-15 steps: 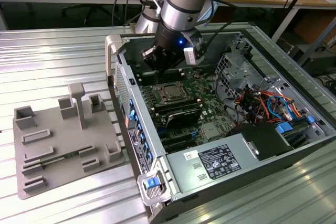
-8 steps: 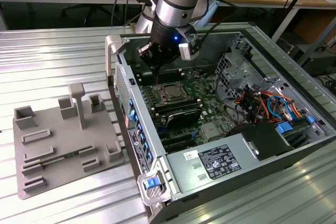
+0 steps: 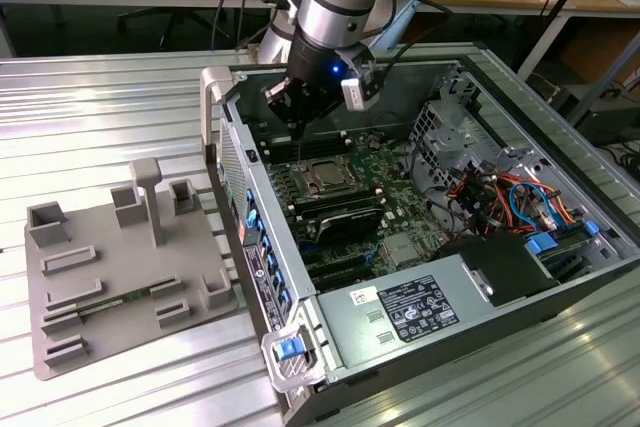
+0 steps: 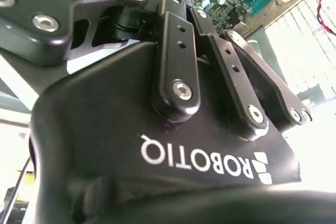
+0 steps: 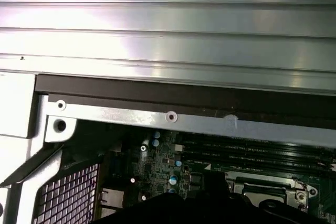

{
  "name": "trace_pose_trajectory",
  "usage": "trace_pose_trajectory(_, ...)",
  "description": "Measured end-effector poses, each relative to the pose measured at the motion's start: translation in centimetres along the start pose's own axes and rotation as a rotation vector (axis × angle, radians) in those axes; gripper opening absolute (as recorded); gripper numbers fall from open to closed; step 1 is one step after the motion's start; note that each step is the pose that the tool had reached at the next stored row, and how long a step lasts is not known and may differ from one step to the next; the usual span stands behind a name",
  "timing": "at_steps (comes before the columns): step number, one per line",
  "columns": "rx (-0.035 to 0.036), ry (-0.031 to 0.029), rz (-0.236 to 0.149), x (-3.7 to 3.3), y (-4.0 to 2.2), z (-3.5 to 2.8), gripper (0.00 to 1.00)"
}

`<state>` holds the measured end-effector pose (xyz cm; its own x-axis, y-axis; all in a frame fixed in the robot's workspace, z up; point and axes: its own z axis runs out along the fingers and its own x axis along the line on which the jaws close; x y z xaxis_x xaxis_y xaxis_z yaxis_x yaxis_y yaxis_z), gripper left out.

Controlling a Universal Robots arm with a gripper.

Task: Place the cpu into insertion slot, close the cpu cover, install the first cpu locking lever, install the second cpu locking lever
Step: 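Install the first cpu locking lever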

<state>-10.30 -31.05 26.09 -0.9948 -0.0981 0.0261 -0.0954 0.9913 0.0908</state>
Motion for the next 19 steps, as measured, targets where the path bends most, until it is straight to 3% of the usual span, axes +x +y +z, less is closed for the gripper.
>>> trace_pose_trajectory(6, 0.0000, 0.0030, -0.012, -0.79, -0.09, 0.15, 0.11)
trace_pose_trajectory(19, 0.0001, 0.0037, -0.017, -0.84, -0.14, 0.63, 0.11)
